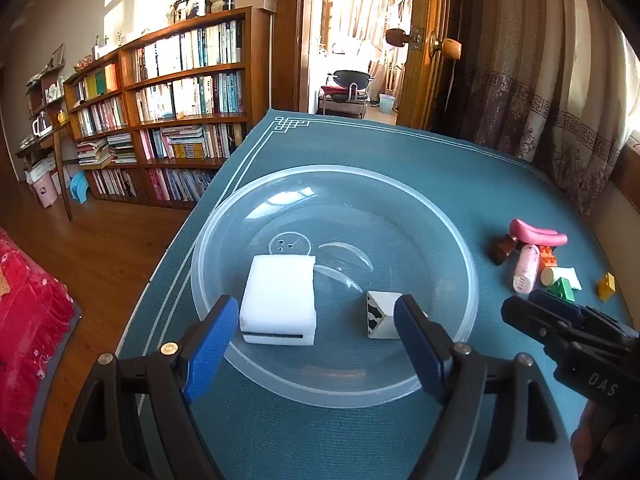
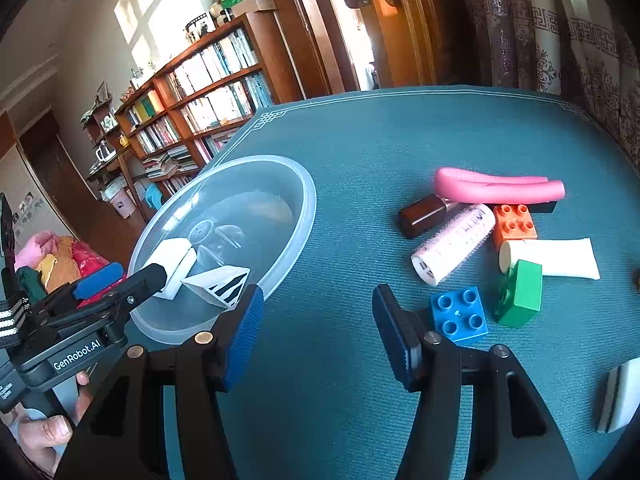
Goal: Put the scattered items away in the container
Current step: 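Open both tools to drop the sponge and striped block into the bowl, then grasp the blue Duplo brick with the left tool while the right tool grasps a white sponge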
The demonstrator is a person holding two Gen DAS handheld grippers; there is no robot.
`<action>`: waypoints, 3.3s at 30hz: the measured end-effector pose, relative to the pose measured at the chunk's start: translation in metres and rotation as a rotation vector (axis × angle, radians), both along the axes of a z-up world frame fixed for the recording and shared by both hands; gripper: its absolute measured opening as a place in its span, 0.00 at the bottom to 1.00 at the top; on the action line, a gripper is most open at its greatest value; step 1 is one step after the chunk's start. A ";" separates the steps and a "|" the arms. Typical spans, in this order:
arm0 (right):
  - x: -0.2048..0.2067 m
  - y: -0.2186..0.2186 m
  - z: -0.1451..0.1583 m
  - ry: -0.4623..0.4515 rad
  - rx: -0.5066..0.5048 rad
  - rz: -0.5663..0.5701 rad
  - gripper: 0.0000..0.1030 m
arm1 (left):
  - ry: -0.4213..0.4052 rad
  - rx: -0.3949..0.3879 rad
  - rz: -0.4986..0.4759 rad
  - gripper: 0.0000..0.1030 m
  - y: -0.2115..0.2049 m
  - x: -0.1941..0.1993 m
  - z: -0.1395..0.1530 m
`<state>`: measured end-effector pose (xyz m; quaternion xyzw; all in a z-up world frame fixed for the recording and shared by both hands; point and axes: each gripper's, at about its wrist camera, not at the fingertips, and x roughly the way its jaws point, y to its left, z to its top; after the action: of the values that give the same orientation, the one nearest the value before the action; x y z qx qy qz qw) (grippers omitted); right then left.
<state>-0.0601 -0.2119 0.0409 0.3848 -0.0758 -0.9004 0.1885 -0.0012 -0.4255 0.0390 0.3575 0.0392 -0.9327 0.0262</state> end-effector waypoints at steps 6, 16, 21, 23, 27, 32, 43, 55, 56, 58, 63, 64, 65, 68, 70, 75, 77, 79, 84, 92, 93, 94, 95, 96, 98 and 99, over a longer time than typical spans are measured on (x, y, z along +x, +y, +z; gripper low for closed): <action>0.006 0.014 -0.001 -0.006 -0.012 -0.017 0.59 | 0.000 -0.030 -0.016 0.81 0.012 0.002 0.002; 0.019 0.042 -0.003 -0.009 -0.034 -0.058 0.59 | -0.007 -0.055 -0.052 0.81 0.036 0.007 0.003; 0.026 0.060 -0.007 -0.016 -0.046 -0.088 0.59 | -0.017 -0.058 -0.077 0.81 0.051 0.007 0.002; 0.030 0.069 -0.007 -0.016 -0.049 -0.102 0.59 | -0.019 -0.064 -0.090 0.81 0.060 0.007 0.001; 0.039 0.088 -0.006 -0.008 -0.062 -0.134 0.59 | -0.030 -0.079 -0.124 0.81 0.078 0.008 -0.001; 0.052 0.113 0.000 0.015 -0.072 -0.181 0.59 | -0.044 -0.085 -0.175 0.81 0.101 0.008 -0.003; 0.077 0.165 0.011 0.068 -0.032 -0.300 0.59 | -0.079 -0.071 -0.255 0.81 0.148 0.004 -0.013; 0.085 0.212 -0.007 0.037 0.029 -0.417 0.59 | -0.118 -0.052 -0.303 0.81 0.183 -0.013 -0.022; 0.085 0.213 -0.009 0.032 0.029 -0.418 0.59 | -0.121 -0.049 -0.304 0.81 0.184 -0.015 -0.023; 0.084 0.215 -0.011 0.023 0.025 -0.413 0.59 | -0.126 -0.045 -0.305 0.81 0.186 -0.018 -0.024; 0.081 0.211 -0.014 0.012 0.034 -0.399 0.64 | -0.138 -0.037 -0.304 0.81 0.189 -0.026 -0.026; 0.080 0.211 -0.015 0.011 0.036 -0.397 0.64 | -0.139 -0.035 -0.302 0.81 0.189 -0.027 -0.027; 0.079 0.211 -0.016 0.006 0.038 -0.396 0.65 | -0.141 -0.034 -0.301 0.81 0.190 -0.029 -0.027; 0.077 0.210 -0.019 -0.013 0.045 -0.396 0.65 | -0.145 -0.030 -0.296 0.81 0.188 -0.033 -0.029; 0.075 0.210 -0.021 -0.025 0.049 -0.398 0.65 | -0.147 -0.027 -0.293 0.81 0.188 -0.035 -0.030; 0.072 0.209 -0.023 -0.043 0.061 -0.393 0.65 | -0.139 -0.022 -0.289 0.81 0.190 -0.040 -0.031; 0.071 0.207 -0.024 -0.046 0.070 -0.390 0.65 | -0.131 -0.032 -0.284 0.81 0.190 -0.040 -0.030; 0.071 0.206 -0.024 -0.048 0.077 -0.387 0.65 | -0.123 -0.040 -0.283 0.81 0.191 -0.040 -0.029; 0.069 0.204 -0.026 -0.056 0.090 -0.383 0.65 | -0.114 -0.043 -0.293 0.81 0.193 -0.042 -0.031; 0.068 0.203 -0.027 -0.063 0.093 -0.378 0.65 | -0.107 -0.033 -0.328 0.65 0.198 -0.046 -0.033; 0.068 0.203 -0.027 -0.063 0.093 -0.378 0.65 | -0.116 -0.034 -0.330 0.57 0.199 -0.047 -0.035; 0.068 0.203 -0.027 -0.062 0.093 -0.378 0.65 | -0.125 -0.028 -0.334 0.52 0.199 -0.048 -0.037; 0.068 0.203 -0.027 -0.061 0.092 -0.378 0.65 | -0.128 -0.028 -0.335 0.50 0.198 -0.048 -0.039; 0.068 0.203 -0.027 -0.060 0.092 -0.378 0.65 | -0.120 -0.041 -0.334 0.47 0.199 -0.047 -0.038; 0.068 0.203 -0.028 -0.060 0.094 -0.378 0.65 | -0.115 -0.055 -0.341 0.46 0.199 -0.044 -0.037; 0.068 0.203 -0.028 -0.059 0.096 -0.378 0.64 | -0.115 -0.054 -0.344 0.46 0.198 -0.043 -0.038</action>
<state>0.0076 -0.0091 0.0133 0.3987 -0.1090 -0.9106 -0.0047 -0.0442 -0.2271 0.0013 0.4108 -0.0491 -0.9022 -0.1218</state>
